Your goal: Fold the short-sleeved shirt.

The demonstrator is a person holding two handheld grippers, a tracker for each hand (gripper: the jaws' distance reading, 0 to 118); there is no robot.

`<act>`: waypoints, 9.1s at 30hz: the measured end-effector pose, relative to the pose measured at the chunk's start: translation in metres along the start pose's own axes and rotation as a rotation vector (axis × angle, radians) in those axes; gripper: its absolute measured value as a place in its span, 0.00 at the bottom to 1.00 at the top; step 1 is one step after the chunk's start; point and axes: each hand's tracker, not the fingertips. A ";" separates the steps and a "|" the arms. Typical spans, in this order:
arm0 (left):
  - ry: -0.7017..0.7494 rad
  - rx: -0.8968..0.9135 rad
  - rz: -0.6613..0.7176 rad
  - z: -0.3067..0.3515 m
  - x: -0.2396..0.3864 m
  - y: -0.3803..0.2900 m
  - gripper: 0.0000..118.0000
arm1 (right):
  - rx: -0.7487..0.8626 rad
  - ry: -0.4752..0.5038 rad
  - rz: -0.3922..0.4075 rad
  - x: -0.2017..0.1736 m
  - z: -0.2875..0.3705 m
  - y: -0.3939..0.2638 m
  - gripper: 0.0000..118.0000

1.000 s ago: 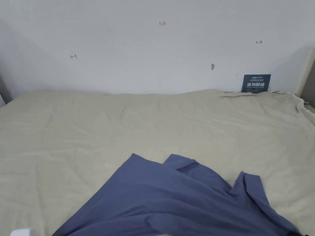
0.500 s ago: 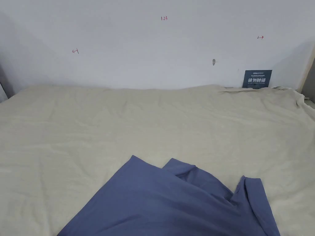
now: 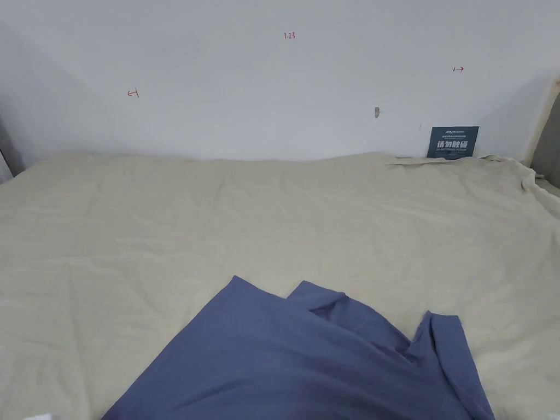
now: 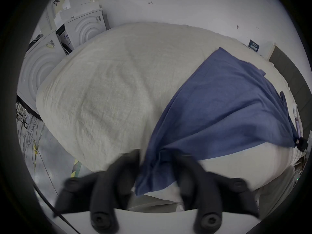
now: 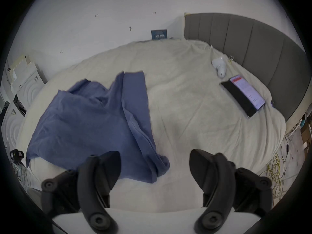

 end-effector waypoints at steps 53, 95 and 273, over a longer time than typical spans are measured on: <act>-0.268 0.180 -0.335 -0.083 0.202 0.221 0.00 | 0.525 0.004 0.122 -0.086 0.055 0.117 0.00; -0.339 0.090 -0.339 -0.090 0.218 0.217 0.00 | -0.027 0.018 0.046 -0.035 -0.110 0.121 0.81; -0.070 0.083 -0.099 0.036 0.061 -0.018 0.09 | 0.464 0.152 0.096 -0.092 0.101 0.027 0.00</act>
